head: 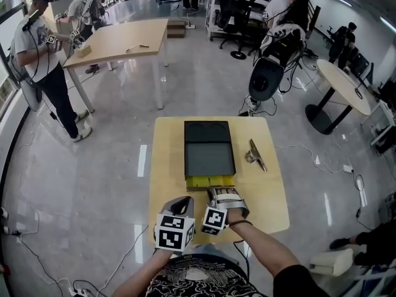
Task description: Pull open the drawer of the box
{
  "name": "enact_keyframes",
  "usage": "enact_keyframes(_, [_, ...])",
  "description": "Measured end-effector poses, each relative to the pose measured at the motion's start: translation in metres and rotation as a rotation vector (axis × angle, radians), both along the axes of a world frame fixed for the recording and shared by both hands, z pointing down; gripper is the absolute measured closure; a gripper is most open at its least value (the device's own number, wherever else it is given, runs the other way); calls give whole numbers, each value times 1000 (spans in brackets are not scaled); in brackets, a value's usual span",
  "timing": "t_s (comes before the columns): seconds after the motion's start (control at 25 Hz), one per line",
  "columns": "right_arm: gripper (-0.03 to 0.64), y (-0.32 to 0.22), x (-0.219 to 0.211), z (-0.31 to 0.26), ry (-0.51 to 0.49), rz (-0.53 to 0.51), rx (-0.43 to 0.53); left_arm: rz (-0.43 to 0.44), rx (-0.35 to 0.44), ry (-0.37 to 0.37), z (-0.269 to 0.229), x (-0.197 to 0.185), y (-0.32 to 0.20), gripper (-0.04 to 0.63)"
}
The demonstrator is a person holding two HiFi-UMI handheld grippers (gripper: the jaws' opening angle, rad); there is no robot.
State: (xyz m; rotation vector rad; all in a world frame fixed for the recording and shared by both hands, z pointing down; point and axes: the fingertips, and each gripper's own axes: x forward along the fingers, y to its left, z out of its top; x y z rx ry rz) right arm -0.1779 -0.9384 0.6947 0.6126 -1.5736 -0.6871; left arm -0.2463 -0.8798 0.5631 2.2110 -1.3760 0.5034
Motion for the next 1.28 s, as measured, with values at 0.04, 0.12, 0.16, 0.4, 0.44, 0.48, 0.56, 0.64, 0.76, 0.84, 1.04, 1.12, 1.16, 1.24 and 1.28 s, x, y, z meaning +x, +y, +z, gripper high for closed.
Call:
enact_keyframes(0.04, [583, 4, 2, 0, -2, 1, 0, 1, 0, 0, 1, 2, 4, 583])
enact_keyframes(0.12, [583, 18, -4, 1, -8, -4, -2, 4, -1, 1, 3, -2, 16, 583])
enact_keyframes(0.16, [583, 25, -7, 1, -8, -5, -3, 5, -1, 1, 4, -6, 22, 583])
enact_keyframes(0.4, [583, 65, -18, 15, -5, 10, -8, 18, -1, 0, 17, -19, 61, 583])
enact_keyframes(0.44, [583, 74, -22, 17, -6, 11, -9, 20, -2, 0, 20, -23, 70, 583])
enact_keyframes(0.48, [583, 81, -22, 17, -6, 14, -9, 21, -2, 0, 21, -24, 76, 583])
enact_keyframes(0.56, [583, 83, -13, 11, -7, 19, -7, 24, -3, 1, 15, -16, 78, 583])
enact_keyframes(0.64, [583, 77, -4, 1, -14, 25, -5, 28, -6, 1, 4, -7, 72, 583])
enact_keyframes(0.76, [583, 70, -2, -12, 3, 39, -7, 34, -9, 2, -9, -9, 66, 583])
enact_keyframes(0.84, [583, 75, -6, -16, 3, 35, -9, 36, -10, 3, -11, -13, 70, 583])
enact_keyframes(1.04, [583, 140, -50, 6, 4, 45, -3, 45, -10, 2, 12, -60, 137, 583])
enact_keyframes(1.12, [583, 176, -74, 13, 4, 45, 7, 58, -8, -6, 21, -84, 175, 583])
enact_keyframes(1.16, [583, 192, -81, 13, 2, 42, 7, 65, -6, -12, 24, -89, 190, 583])
enact_keyframes(1.24, [583, 214, -85, 13, 1, 45, 6, 78, -2, -21, 25, -93, 211, 583])
enact_keyframes(1.28, [583, 220, -87, 13, 2, 50, 6, 84, -1, -20, 25, -94, 217, 583])
